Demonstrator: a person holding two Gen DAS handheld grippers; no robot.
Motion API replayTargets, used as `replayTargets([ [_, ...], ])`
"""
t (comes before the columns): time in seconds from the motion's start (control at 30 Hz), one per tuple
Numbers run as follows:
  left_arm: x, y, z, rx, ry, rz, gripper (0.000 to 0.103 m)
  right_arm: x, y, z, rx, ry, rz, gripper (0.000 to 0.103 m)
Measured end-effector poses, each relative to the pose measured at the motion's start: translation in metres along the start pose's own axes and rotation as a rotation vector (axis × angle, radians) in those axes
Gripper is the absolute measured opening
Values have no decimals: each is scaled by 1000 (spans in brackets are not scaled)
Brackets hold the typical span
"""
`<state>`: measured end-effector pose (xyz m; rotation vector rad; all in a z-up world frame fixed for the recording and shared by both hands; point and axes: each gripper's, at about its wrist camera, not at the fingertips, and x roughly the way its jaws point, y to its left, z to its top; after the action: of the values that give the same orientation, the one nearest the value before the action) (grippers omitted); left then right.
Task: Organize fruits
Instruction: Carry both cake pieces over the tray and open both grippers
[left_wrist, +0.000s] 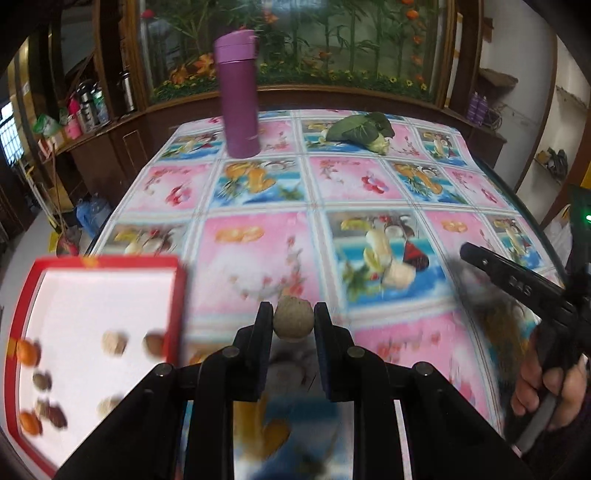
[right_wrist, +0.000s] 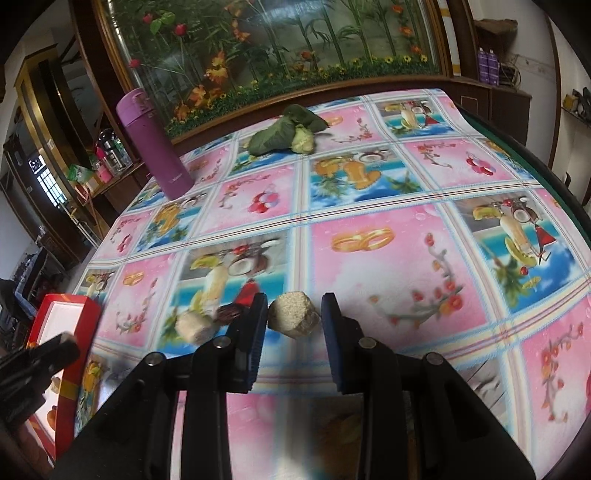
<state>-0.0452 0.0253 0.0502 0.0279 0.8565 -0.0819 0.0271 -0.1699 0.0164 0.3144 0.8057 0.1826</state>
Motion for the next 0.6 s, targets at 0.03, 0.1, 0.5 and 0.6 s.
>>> replayTargets([
  [0.03, -5, 4, -3, -7, -5, 3, 21, -2, 7, -3, -2, 5, 21, 32],
  [0.1, -19, 18, -12, -25, -23, 16, 21, -7, 28, -9, -40, 3, 44, 32],
  [0.5, -83, 119, -35, -176, -168, 146, 21, -11, 185, -52, -205, 90, 297, 32],
  [0.6, -91, 145, -38, -214, -186, 176, 21, -13, 212, -49, -229, 103, 343, 32],
])
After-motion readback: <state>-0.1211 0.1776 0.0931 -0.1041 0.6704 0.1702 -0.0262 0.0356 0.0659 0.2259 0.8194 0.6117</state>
